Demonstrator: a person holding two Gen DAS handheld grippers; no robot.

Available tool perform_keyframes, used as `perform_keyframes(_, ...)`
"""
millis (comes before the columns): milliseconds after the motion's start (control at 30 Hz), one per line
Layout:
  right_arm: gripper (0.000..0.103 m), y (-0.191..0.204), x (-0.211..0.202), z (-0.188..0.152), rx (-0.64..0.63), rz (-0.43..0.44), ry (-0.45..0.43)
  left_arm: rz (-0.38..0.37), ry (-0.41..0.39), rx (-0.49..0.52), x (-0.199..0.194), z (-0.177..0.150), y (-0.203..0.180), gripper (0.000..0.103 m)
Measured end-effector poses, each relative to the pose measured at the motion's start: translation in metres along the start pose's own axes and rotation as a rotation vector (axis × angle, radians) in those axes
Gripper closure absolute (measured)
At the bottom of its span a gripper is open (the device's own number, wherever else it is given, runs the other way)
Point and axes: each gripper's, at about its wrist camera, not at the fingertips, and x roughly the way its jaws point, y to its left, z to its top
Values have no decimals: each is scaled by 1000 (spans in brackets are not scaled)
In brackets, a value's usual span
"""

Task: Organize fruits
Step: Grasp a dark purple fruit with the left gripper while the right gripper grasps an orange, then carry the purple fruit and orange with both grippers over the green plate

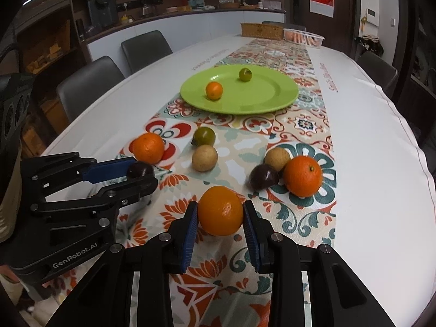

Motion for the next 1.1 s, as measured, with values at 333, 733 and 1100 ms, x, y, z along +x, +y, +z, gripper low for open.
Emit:
perform_keyframes(333, 69, 3, -24, 17, -18, 9, -74, 9, -61, 4, -20, 18, -2, 74)
perform_keyframes(733, 69, -6, -29, 57, -33, -11, -139, 8, -98, 25, -19, 55, 8, 74)
perform_keyframes(1100, 69, -18, -9, 106, -20, 1, -141, 24, -111, 51, 0, 99, 29, 74)
